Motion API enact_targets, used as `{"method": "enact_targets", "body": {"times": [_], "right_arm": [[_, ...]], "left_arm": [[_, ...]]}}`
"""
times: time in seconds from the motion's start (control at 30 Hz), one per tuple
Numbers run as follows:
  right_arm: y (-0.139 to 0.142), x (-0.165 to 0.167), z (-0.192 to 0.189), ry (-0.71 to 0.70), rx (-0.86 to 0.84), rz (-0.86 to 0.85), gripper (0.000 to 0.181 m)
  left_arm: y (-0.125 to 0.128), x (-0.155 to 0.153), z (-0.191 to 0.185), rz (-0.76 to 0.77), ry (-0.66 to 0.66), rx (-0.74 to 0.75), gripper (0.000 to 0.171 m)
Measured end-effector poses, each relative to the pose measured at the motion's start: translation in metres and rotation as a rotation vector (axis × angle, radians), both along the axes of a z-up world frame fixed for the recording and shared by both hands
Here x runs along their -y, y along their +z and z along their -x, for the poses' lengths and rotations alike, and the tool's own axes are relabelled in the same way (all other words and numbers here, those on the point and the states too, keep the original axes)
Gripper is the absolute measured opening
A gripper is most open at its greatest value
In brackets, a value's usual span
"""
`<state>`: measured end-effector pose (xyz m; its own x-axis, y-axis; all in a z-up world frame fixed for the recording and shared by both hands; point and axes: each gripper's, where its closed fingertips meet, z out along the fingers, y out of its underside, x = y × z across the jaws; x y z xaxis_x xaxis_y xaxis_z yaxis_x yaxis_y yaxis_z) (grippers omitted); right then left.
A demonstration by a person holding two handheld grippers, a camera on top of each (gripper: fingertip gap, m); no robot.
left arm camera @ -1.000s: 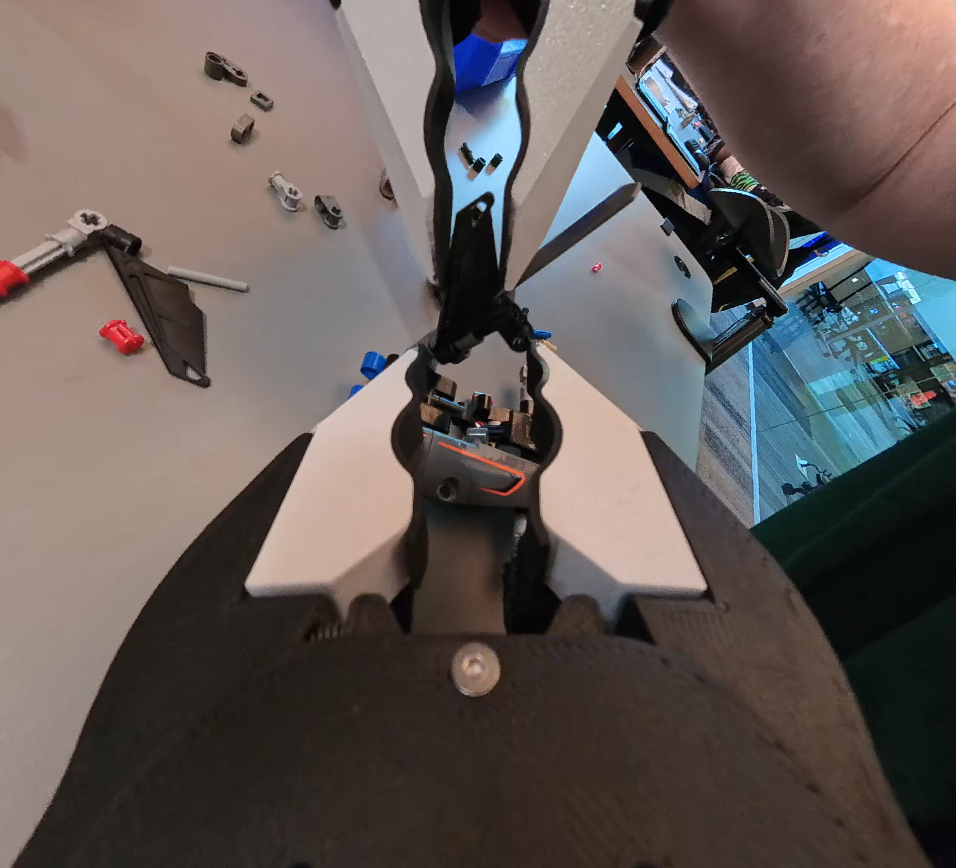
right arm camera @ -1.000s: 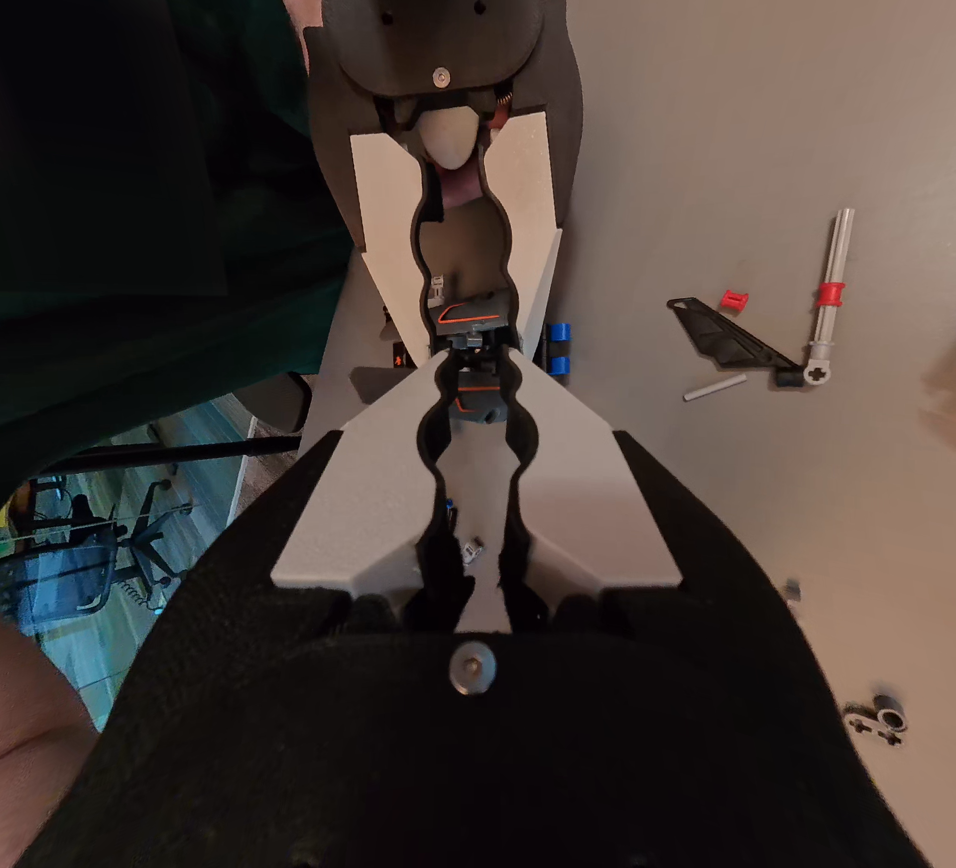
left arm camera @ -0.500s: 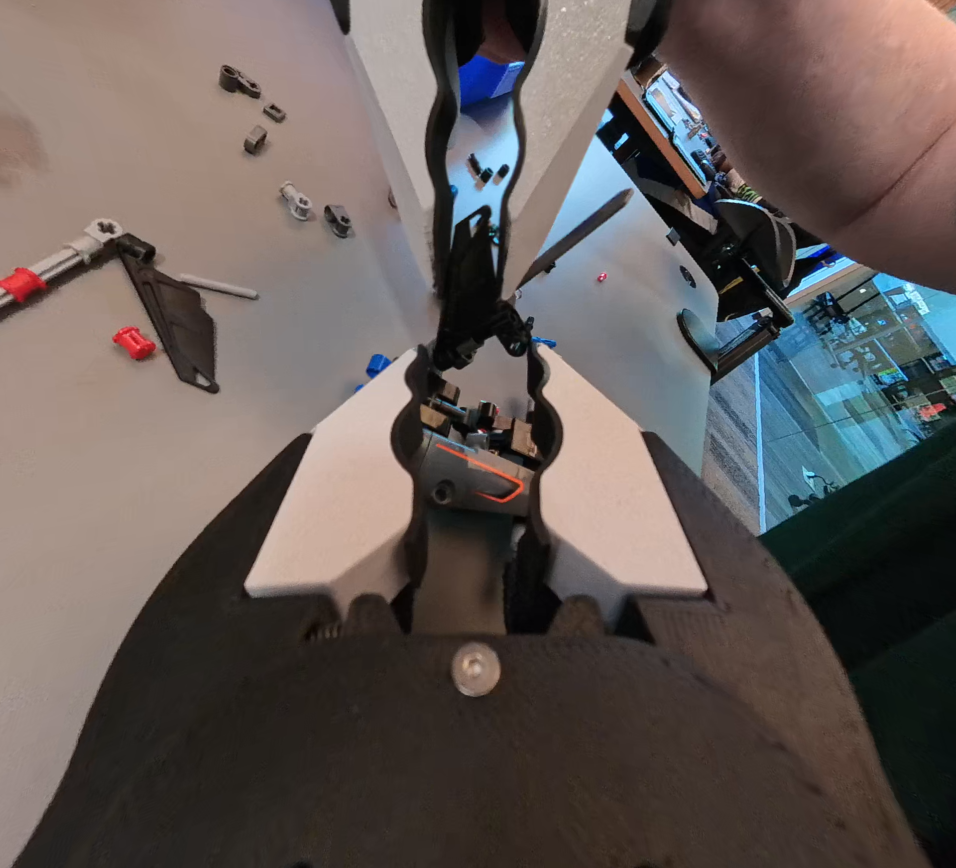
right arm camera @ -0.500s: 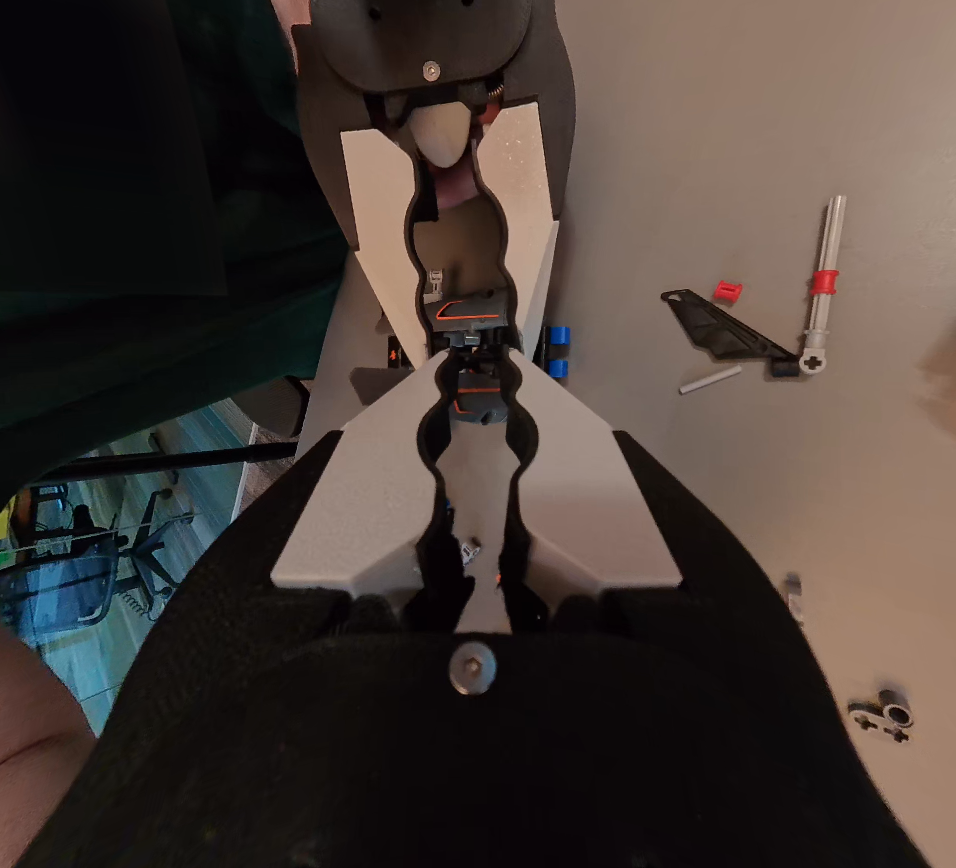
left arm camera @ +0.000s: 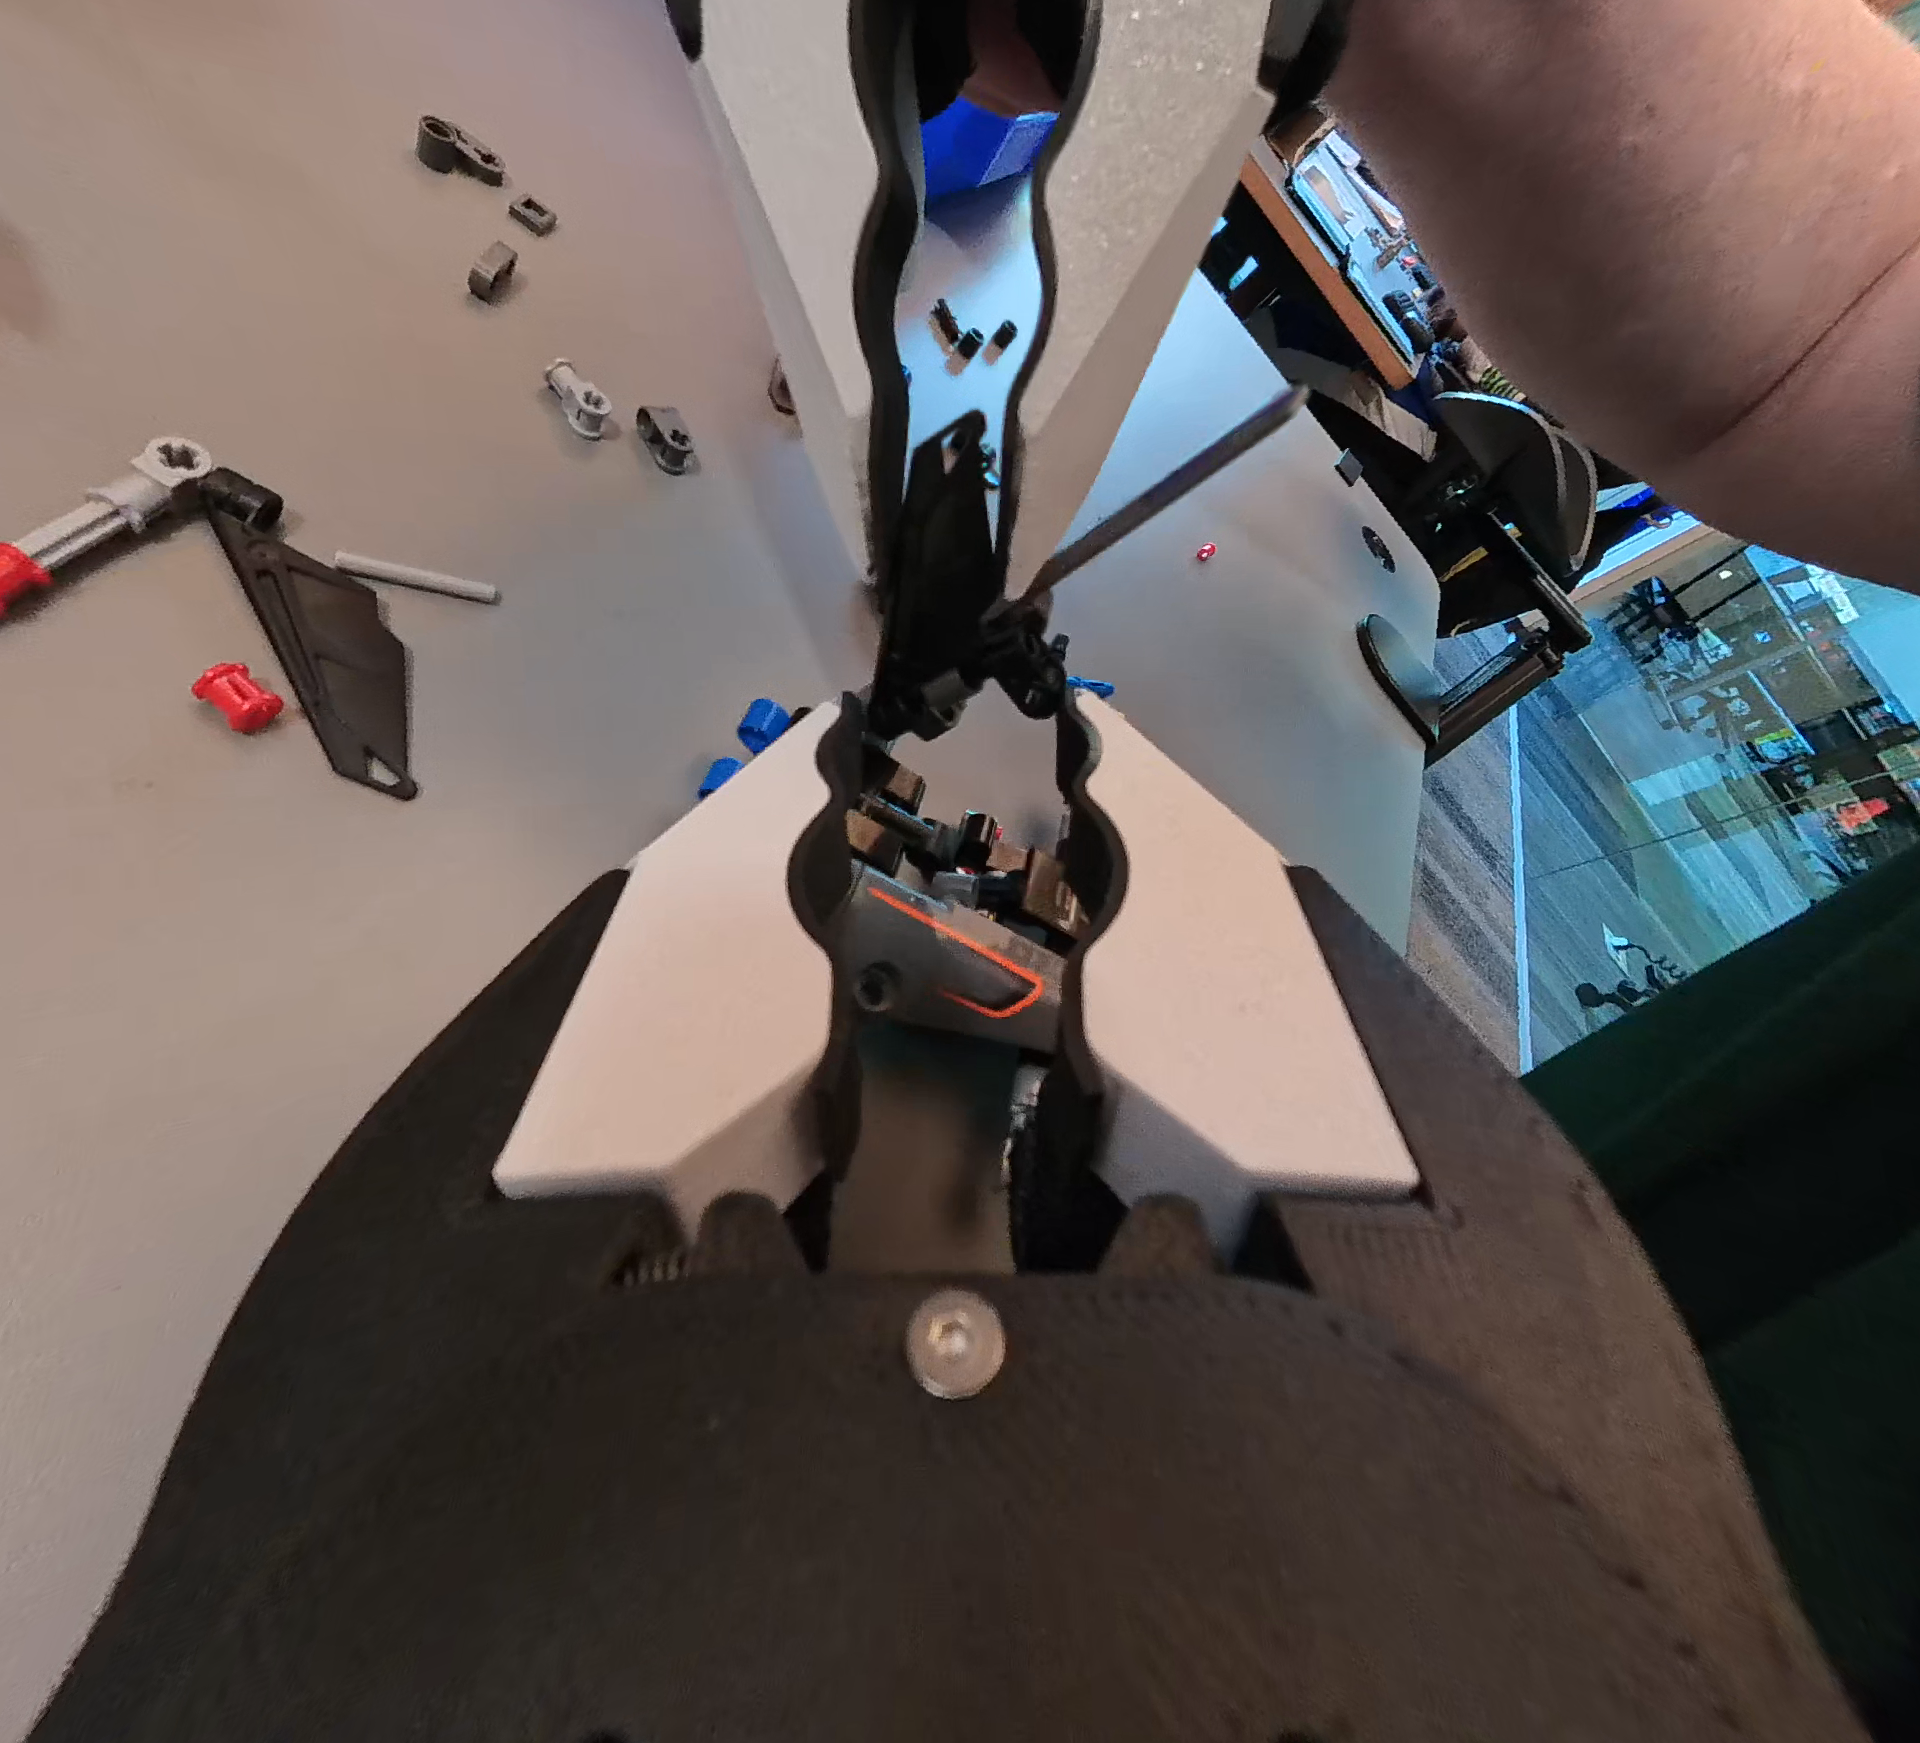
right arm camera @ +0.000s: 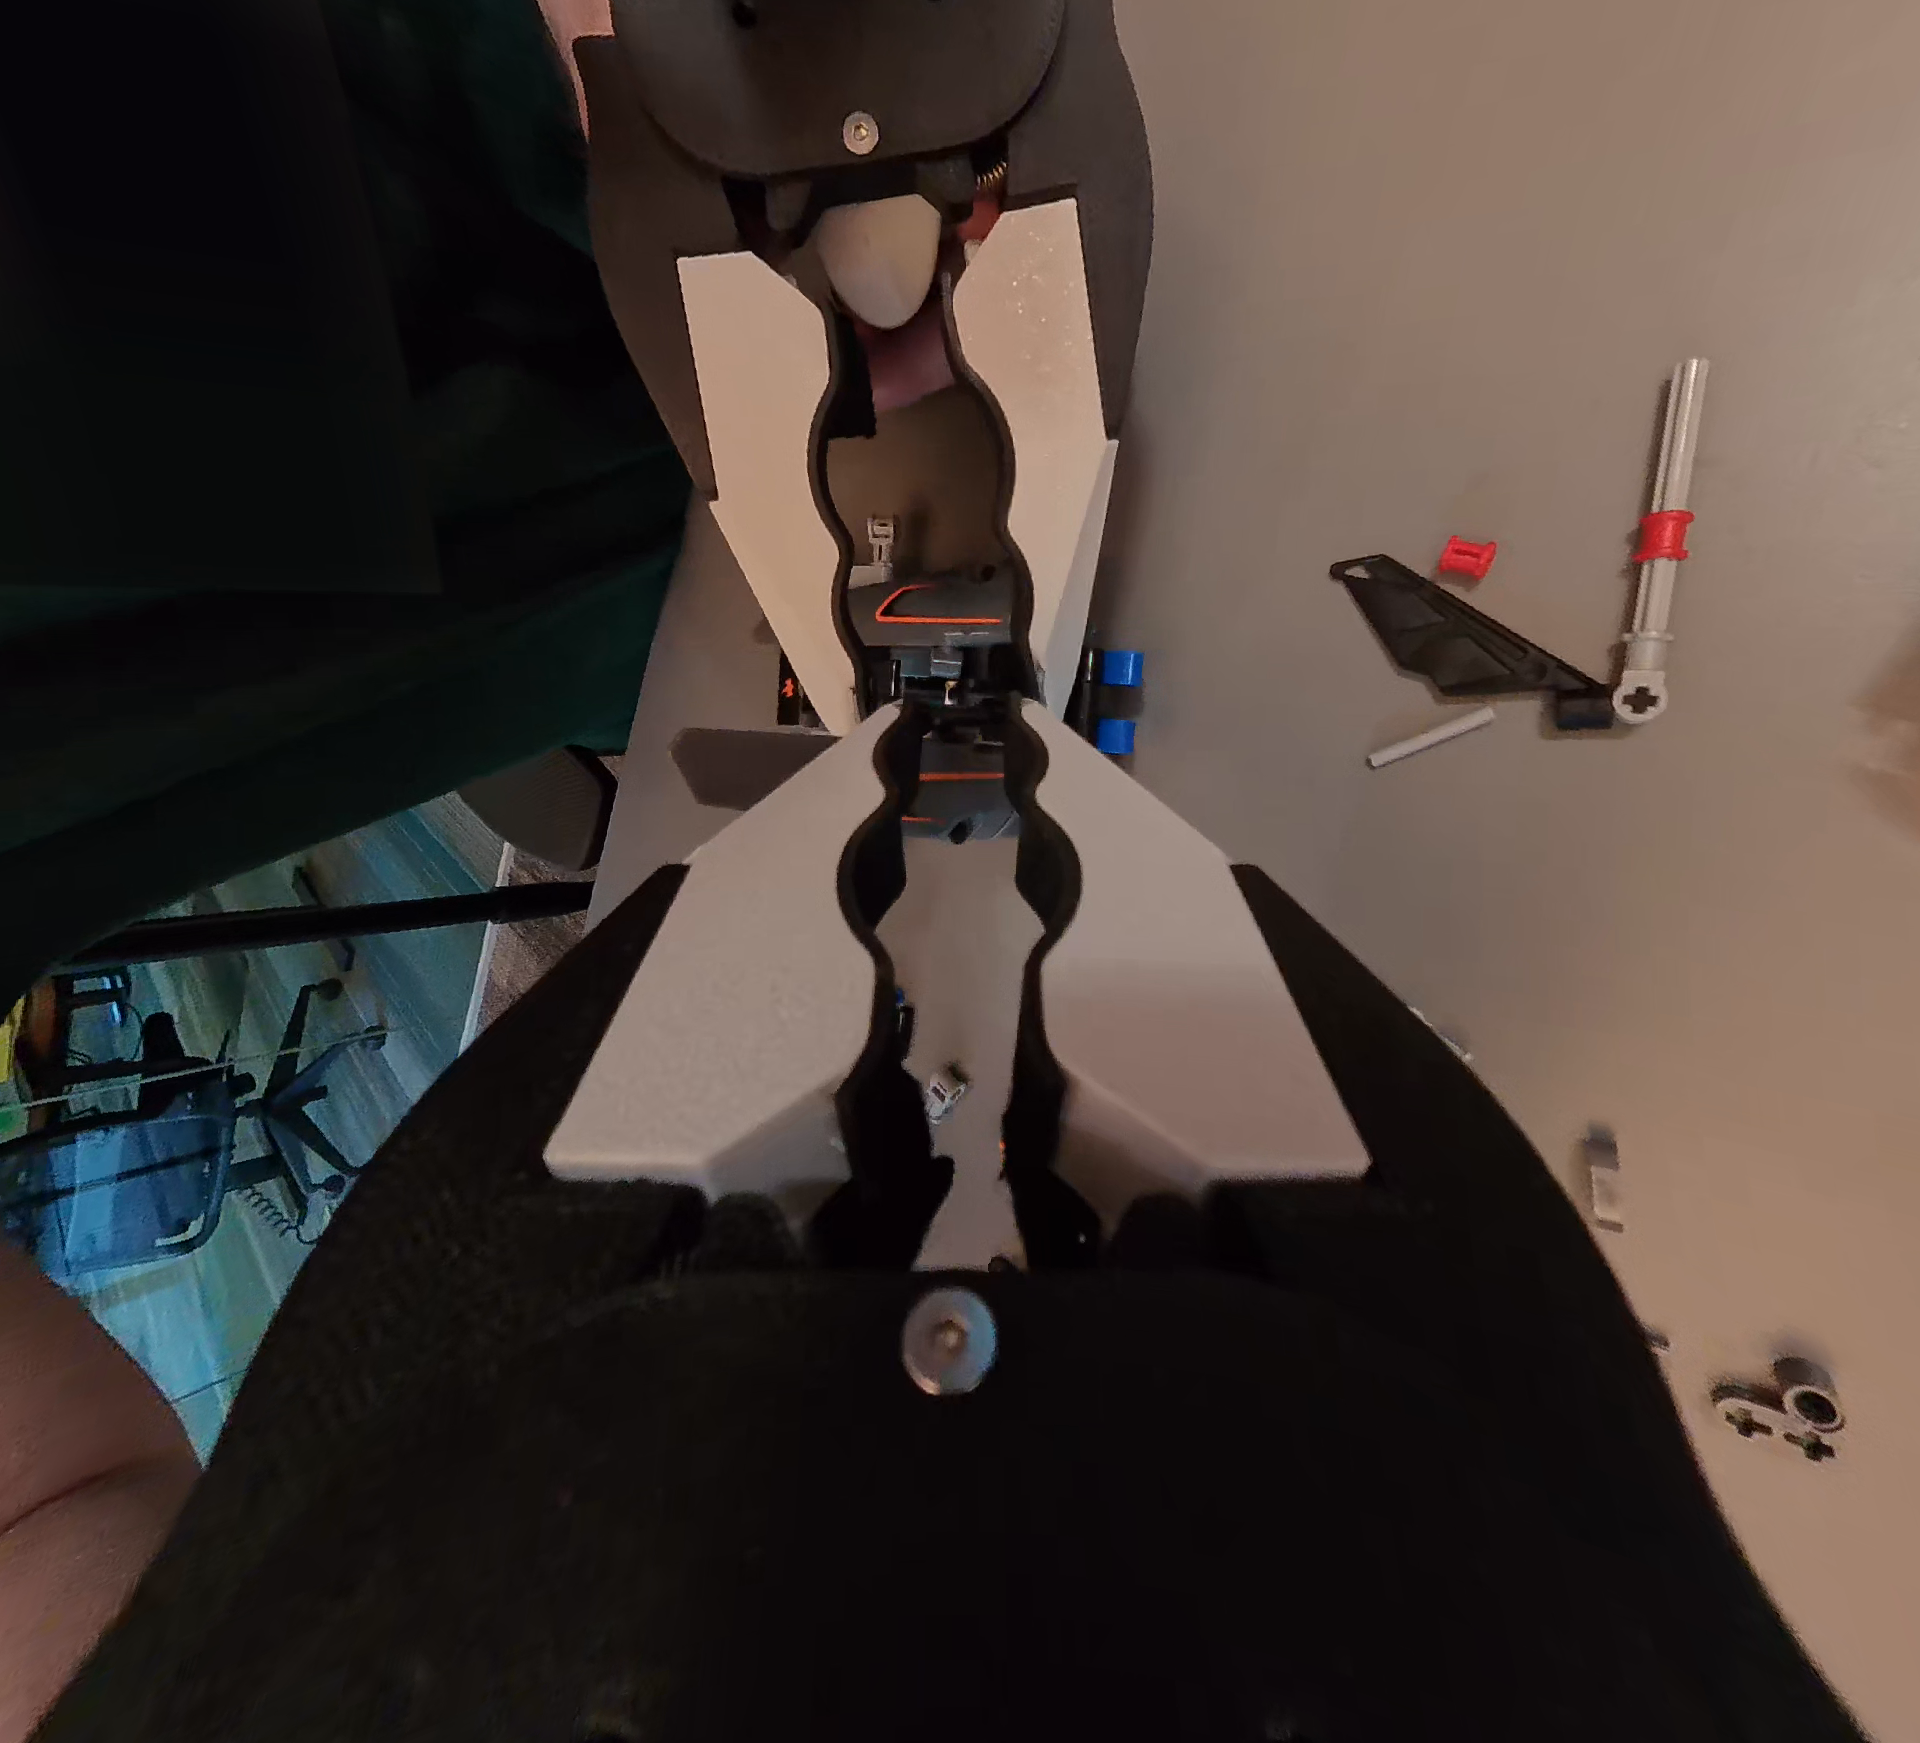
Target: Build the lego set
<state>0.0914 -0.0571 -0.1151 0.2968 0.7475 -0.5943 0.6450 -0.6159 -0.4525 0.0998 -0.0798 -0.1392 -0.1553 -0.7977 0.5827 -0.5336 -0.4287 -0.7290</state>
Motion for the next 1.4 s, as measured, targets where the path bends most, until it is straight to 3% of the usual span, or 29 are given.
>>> {"method": "enact_targets", "body": {"times": [0.83, 1.4], "right_arm": [[-0.001, 0.004, -0.007, -0.044, -0.017, 0.009, 0.013], [0.001, 0.007, -0.01, -0.056, -0.037, 0.0, 0.013]], "left_arm": [[0.0, 0.006, -0.006, 0.016, -0.021, -0.003, 0.033], [0.012, 0.002, -0.003, 0.107, -0.01, 0.045, 0.042]]}}
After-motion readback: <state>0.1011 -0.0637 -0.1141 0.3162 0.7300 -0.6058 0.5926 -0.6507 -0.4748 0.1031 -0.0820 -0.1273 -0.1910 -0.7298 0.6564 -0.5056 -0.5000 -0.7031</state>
